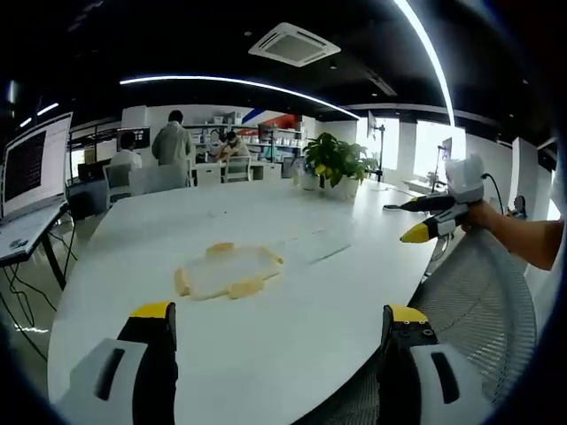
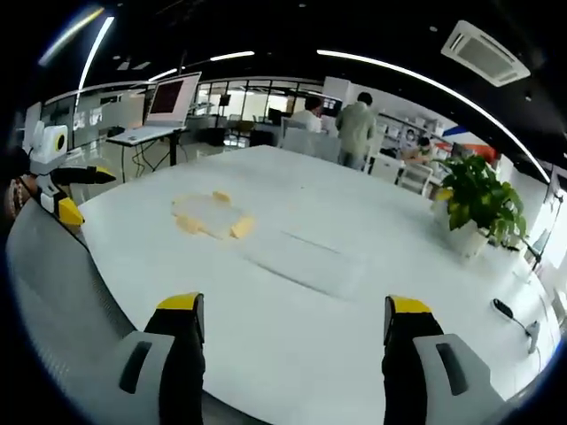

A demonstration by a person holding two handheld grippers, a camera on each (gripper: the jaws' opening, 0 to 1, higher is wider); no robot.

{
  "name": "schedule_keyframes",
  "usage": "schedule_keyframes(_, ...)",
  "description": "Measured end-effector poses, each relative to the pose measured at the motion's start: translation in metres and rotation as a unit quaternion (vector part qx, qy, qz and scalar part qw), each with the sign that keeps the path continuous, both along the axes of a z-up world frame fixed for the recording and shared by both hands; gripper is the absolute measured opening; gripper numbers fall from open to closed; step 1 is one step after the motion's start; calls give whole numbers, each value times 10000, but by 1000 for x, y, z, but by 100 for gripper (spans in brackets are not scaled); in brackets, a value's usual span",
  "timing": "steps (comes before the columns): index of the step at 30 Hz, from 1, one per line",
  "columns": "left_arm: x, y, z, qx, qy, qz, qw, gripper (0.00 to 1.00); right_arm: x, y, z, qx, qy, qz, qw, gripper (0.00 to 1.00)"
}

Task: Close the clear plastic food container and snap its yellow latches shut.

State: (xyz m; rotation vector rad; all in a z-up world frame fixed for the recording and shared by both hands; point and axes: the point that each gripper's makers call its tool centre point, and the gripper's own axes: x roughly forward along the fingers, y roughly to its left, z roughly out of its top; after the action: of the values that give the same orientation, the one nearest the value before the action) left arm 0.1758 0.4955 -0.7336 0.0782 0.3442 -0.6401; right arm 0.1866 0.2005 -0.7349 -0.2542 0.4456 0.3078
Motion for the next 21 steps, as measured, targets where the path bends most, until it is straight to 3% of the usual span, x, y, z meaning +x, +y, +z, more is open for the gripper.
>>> schedule_keyframes(21, 1, 3, 4, -68, -116, 97, 9999, 93, -3, 5, 0, -35, -2, 79, 10000, 80)
